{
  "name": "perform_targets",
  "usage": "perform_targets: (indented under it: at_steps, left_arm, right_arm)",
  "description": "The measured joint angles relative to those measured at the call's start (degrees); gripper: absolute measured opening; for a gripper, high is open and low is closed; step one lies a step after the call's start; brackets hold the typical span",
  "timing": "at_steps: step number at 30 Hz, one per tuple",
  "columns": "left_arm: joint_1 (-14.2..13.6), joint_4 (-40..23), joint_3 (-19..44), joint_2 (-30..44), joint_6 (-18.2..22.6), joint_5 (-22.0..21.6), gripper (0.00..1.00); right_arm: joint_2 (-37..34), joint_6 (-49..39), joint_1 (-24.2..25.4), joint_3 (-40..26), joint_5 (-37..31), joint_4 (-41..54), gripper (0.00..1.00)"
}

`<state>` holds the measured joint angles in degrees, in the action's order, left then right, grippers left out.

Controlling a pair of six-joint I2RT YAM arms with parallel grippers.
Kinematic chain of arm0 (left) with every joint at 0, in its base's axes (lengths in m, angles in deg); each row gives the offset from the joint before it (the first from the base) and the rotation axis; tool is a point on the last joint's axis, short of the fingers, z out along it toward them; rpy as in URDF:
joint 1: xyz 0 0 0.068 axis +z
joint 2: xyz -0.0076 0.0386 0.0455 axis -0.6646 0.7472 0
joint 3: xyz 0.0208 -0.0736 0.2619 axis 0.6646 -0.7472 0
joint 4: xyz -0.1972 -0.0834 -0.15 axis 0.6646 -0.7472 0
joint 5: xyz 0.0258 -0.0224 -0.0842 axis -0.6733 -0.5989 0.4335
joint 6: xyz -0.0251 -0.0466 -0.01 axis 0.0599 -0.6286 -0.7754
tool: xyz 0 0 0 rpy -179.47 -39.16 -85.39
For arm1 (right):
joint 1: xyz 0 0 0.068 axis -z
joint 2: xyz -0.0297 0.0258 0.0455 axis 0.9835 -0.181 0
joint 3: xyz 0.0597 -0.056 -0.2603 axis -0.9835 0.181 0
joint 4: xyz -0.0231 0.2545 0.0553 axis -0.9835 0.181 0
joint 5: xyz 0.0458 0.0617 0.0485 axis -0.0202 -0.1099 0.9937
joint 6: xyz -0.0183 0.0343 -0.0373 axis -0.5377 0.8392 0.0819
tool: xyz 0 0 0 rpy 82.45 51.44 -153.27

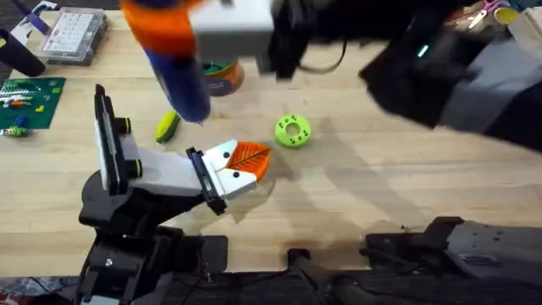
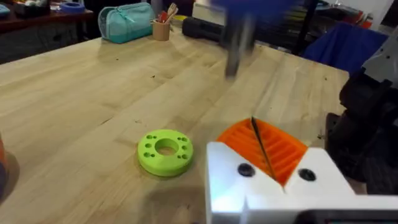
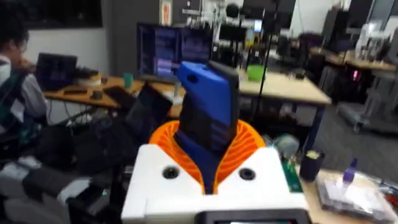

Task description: Pick up the gripper from the table and insert it into the empty holder that is missing its gripper. Then pick up a screw, insert it into the mounting hole, and use the screwdriver to tighten it. Finally, clean up the table by picking up the vegetable and placing it into the bucket.

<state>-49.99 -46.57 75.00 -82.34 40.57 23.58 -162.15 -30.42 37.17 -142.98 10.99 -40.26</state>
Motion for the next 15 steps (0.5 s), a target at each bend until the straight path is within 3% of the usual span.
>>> perform_targets:
  at_steps: [6,15]
  left_arm:
    - [0.0,0.0,0.0,0.0,0.06,0.0,0.018]
    - [0.0,0.02,0.0,0.0,0.08,0.0,0.018]
  right_arm:
    - [0.0,-4.68,0.1,-10.26,0.18,11.39,0.052]
    - [0.0,-16.23,0.83,-15.7,-2.43,31.88,0.052]
